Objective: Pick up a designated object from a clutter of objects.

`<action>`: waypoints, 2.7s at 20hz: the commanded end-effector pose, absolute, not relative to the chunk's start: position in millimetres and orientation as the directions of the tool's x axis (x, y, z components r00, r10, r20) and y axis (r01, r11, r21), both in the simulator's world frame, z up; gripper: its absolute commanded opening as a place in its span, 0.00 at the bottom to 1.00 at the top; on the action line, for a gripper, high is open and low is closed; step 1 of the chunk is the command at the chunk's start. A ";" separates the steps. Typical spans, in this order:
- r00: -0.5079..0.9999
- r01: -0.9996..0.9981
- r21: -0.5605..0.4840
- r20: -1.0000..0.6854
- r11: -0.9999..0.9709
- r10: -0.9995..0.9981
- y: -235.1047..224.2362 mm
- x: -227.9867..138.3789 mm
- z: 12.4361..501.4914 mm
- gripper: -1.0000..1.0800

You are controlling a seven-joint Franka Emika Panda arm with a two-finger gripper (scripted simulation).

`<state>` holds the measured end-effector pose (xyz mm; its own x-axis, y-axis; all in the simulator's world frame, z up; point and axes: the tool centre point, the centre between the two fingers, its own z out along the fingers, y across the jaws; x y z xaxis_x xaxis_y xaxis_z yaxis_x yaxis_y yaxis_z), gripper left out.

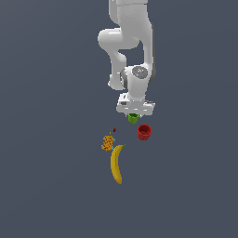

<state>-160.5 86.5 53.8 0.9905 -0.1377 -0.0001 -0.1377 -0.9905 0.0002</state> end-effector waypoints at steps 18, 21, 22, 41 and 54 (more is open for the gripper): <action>0.991 -0.137 -0.006 0.000 -0.991 -0.137 14.3 -101.0 170.7 0.00; 0.991 -0.137 -0.006 0.000 -0.991 -0.137 -1.0 -88.6 194.7 0.00; 0.991 -0.137 -0.006 0.000 -0.991 -0.137 -6.2 -84.4 202.9 0.00; 0.990 -0.139 -0.001 0.000 -0.990 -0.139 -97.5 -5.4 345.6 0.00; 0.990 -0.139 0.000 0.000 -0.990 -0.139 -134.4 30.8 403.9 0.00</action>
<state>27.6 -131.4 398.4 0.9903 -0.1392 -0.0011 -0.1392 -0.9903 -0.0003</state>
